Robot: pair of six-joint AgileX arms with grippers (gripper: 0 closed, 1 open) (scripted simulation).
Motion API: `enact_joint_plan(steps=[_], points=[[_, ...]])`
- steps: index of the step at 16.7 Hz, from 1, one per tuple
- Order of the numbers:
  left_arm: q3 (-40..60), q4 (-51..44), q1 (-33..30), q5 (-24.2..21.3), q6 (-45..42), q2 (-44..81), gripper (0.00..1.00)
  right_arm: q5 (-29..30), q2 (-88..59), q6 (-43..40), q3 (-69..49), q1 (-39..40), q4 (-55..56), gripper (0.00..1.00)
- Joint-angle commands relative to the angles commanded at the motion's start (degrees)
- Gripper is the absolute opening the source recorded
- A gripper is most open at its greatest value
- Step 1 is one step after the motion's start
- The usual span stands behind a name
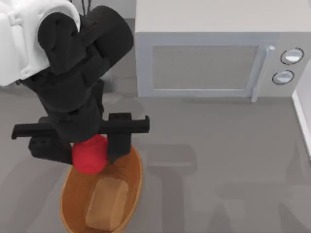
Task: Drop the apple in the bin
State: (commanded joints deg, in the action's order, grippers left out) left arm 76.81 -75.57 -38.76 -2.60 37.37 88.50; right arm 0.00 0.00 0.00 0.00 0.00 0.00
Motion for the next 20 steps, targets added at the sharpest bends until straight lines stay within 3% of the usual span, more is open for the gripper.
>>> enact_joint_plan(steps=[6, 13, 18, 20], points=[[-0.7, 0.9, 0.2, 0.0, -0.2, 0.4, 0.0, 0.0, 0.0, 0.0, 0.0, 0.0, 0.0, 1.0], [-13.1, 15.2, -0.2, 0.0, 0.2, 1.9, 0.0, 0.0, 0.0, 0.0, 0.0, 0.0, 0.0, 1.0], [-13.8, 16.0, -0.3, 0.0, 0.3, 2.1, 0.0, 0.0, 0.0, 0.0, 0.0, 0.0, 0.0, 1.0], [-13.8, 16.0, -0.3, 0.0, 0.3, 2.1, 0.15, 0.0, 0.0, 0.0, 0.0, 0.0, 0.0, 1.0]])
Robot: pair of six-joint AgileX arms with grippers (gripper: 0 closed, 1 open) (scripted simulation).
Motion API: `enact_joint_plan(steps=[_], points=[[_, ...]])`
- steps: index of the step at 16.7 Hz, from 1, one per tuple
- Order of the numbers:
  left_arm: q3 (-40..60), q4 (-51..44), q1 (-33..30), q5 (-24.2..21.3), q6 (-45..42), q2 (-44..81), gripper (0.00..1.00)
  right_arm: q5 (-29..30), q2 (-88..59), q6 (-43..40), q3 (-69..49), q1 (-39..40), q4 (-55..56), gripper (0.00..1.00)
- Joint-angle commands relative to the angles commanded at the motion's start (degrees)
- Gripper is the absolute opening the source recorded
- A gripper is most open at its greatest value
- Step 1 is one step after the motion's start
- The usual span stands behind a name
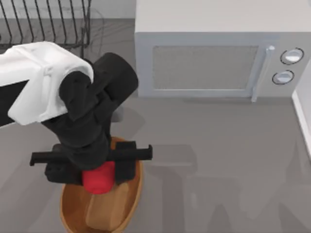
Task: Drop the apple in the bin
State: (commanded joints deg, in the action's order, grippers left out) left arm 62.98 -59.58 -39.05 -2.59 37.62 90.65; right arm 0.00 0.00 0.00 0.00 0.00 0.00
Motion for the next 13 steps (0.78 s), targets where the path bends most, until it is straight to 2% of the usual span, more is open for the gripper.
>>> enact_joint_plan(steps=[11, 13], points=[[0.0, 0.0, 0.0, 0.0, 0.0, 0.0, 0.98, 0.0, 0.0, 0.0, 0.0, 0.0, 0.0, 1.0], [0.0, 0.0, 0.0, 0.0, 0.0, 0.0, 1.0, 0.0, 0.0, 0.0, 0.0, 0.0, 0.0, 1.0]])
